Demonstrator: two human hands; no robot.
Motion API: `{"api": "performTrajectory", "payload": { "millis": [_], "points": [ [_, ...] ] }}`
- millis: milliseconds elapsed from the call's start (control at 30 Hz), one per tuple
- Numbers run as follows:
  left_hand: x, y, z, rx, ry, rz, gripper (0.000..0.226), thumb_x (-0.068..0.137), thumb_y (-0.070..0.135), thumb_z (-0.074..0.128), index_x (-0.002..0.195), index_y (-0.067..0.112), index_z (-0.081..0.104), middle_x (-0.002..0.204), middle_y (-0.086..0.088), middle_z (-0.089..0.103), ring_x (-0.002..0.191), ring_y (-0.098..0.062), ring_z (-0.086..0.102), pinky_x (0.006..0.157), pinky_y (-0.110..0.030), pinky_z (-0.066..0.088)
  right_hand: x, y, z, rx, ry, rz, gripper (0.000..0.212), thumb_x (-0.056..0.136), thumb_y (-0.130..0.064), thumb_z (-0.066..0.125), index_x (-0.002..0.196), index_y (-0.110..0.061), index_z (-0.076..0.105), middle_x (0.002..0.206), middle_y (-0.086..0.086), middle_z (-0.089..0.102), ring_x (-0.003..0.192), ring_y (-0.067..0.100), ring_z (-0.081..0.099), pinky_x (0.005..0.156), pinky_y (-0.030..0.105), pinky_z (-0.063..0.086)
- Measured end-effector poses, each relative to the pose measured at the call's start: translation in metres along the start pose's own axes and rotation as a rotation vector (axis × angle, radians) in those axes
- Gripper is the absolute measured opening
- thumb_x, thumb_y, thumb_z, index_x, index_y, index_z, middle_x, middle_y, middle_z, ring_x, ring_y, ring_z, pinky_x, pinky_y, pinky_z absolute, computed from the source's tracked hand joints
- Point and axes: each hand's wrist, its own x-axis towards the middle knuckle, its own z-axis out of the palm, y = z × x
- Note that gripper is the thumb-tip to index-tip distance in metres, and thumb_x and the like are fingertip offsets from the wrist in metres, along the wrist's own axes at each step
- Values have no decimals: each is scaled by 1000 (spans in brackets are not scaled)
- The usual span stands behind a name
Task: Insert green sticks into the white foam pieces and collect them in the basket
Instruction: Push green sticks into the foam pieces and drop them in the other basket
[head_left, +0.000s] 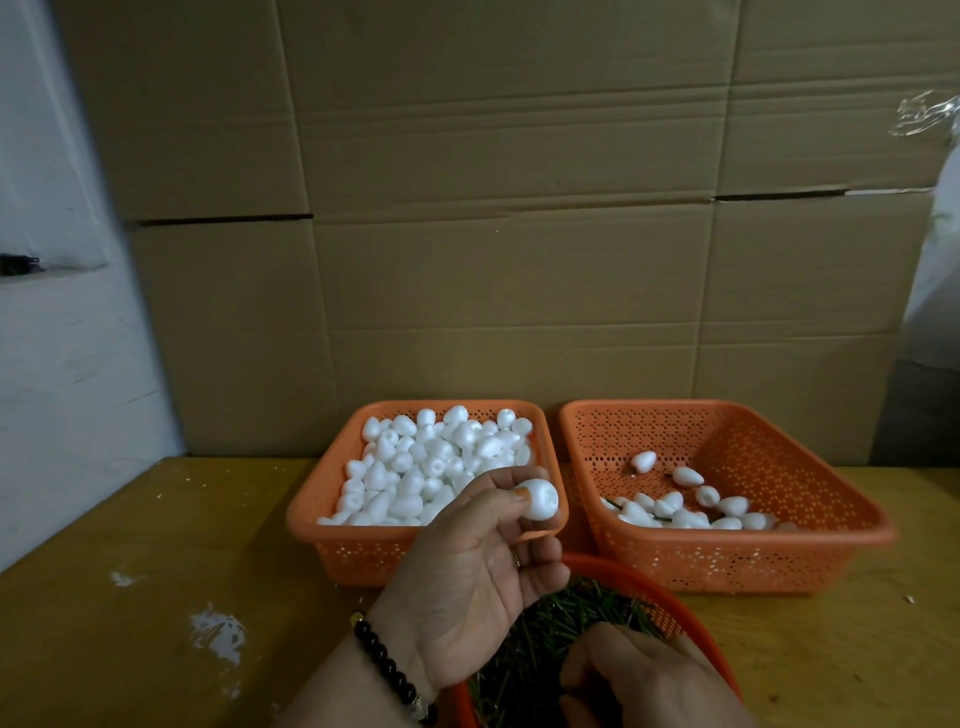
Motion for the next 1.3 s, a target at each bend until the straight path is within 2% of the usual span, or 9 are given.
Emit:
{"api": "performTrajectory", "payload": {
  "millis": [167,300,467,600,767,867,933,1100,1300],
  "points": [
    [0,-1,-1,18,16,-4,15,70,23,69,82,17,75,80,-8,65,64,-15,60,56,-29,52,-2,-6,-7,19,15,33,15,80,-59,49,82,-47,40,93,-31,51,98,-9,41,78,-2,25],
    [1,-2,1,22,93,-23,16,67,23,72,78,12,74,75,-8,62,60,-15,57,52,-28,51,1,-8,-13,114,14,37,16,75,-55,61,69,-47,49,91,-22,57,91,-8,49,82,6,38],
    [1,-2,3,42,124,-37,21,70,19,66,88,8,68,72,-7,59,59,-14,54,50,-27,50,4,-13,-21,295,51,127,27,68,-39,74,83,-53,56,81,-35,60,77,-4,61,64,9,45],
    [0,-1,4,60,98,-28,20,67,22,66,82,15,78,71,-7,61,58,-13,55,50,-26,50,4,-11,-22,438,118,191,25,69,-23,77,75,-40,61,61,-11,65,56,3,61,53,10,43],
    [3,-5,3,2,92,-33,24,72,10,67,94,3,75,76,-10,63,60,-14,57,53,-27,54,6,-13,-28,949,153,260,17,72,0,75,70,-16,68,58,17,64,55,24,61,57,31,49],
    [2,-4,1,-12,43,-58,28,70,-2,65,97,1,74,78,-11,65,64,-14,61,59,-27,56,11,-17,-30,1321,262,343,5,61,1,67,66,-1,68,59,21,63,50,29,60,48,32,54],
    [1,-4,0,-7,15,-70,32,68,-7,62,97,1,74,78,-11,66,64,-14,62,61,-28,56,13,-17,-31,1486,312,382,13,60,2,61,72,5,65,62,21,64,48,25,60,44,33,54],
    [-1,-4,1,46,-24,-98,33,71,-6,63,100,3,74,83,-11,65,68,-16,62,64,-31,57,17,-13,-31,1519,379,384,23,63,-1,58,84,9,61,66,19,67,50,22,62,46,31,56],
    [-5,-2,3,12,-56,-109,26,82,-13,56,105,-2,64,86,-16,65,73,-23,63,67,-36,58,17,-6,-26,1364,464,368,14,65,-8,63,76,-3,69,67,16,67,54,22,62,54,33,57]
  ]
}}
